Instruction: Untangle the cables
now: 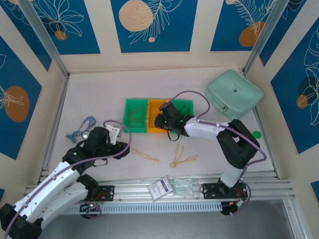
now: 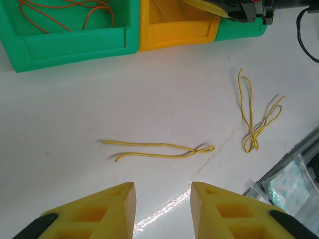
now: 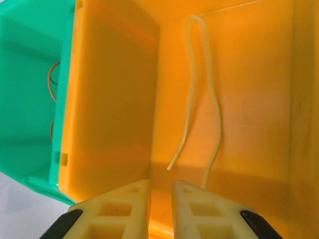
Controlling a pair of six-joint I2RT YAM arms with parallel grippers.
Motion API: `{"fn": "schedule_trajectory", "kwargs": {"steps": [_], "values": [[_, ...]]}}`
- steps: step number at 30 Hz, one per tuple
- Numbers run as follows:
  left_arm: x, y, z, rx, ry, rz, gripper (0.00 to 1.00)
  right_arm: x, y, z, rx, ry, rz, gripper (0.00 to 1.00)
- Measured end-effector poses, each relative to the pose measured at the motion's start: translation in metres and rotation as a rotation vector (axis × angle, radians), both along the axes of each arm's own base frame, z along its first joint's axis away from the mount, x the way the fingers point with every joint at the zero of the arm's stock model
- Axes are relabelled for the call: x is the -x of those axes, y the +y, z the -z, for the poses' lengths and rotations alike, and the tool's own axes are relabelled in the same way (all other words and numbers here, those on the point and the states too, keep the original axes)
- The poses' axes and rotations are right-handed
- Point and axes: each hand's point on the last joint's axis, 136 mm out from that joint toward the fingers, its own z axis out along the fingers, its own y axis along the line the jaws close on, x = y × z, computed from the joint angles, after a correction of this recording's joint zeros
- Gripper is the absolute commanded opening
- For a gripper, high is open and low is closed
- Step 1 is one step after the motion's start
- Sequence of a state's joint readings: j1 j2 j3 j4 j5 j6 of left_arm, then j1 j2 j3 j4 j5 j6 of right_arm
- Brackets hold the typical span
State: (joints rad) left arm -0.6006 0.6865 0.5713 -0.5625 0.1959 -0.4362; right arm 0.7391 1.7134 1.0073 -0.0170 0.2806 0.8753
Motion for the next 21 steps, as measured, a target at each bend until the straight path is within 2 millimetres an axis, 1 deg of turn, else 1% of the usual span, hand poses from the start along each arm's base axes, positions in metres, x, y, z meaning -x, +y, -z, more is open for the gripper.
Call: {"fn": "schedule_trajectory", "kwargs": {"steps": [3, 6, 7, 9, 12, 15, 20, 21], "values": [[-0.002, 0.002, 0.000, -0.007, -0.005, -0.009, 0.34, 0.001, 0.002, -0.003, 0.015, -0.021, -0.041, 0.20], [-0.003, 0.003, 0.000, -0.011, -0.008, -0.018, 0.35, 0.008, 0.007, -0.012, 0.027, -0.055, -0.132, 0.20], [-0.003, 0.003, 0.000, -0.013, -0.009, -0.022, 0.35, 0.012, 0.010, -0.017, 0.029, -0.066, -0.177, 0.20], [-0.004, 0.005, -0.002, -0.016, -0.010, -0.035, 0.40, 0.022, 0.014, -0.028, 0.031, -0.082, -0.264, 0.20], [-0.007, 0.008, -0.012, -0.005, -0.028, -0.066, 0.44, 0.040, 0.021, -0.041, 0.035, -0.091, -0.409, 0.20], [-0.010, 0.011, -0.029, 0.018, -0.071, -0.091, 0.45, 0.064, 0.031, -0.046, 0.061, -0.086, -0.562, 0.21], [-0.015, 0.015, -0.062, 0.046, -0.136, -0.130, 0.45, 0.128, 0.053, -0.040, 0.203, -0.079, -0.843, 0.21], [-0.015, 0.016, -0.067, 0.051, -0.145, -0.132, 0.45, 0.137, 0.056, -0.037, 0.234, -0.076, -0.880, 0.21]]}}
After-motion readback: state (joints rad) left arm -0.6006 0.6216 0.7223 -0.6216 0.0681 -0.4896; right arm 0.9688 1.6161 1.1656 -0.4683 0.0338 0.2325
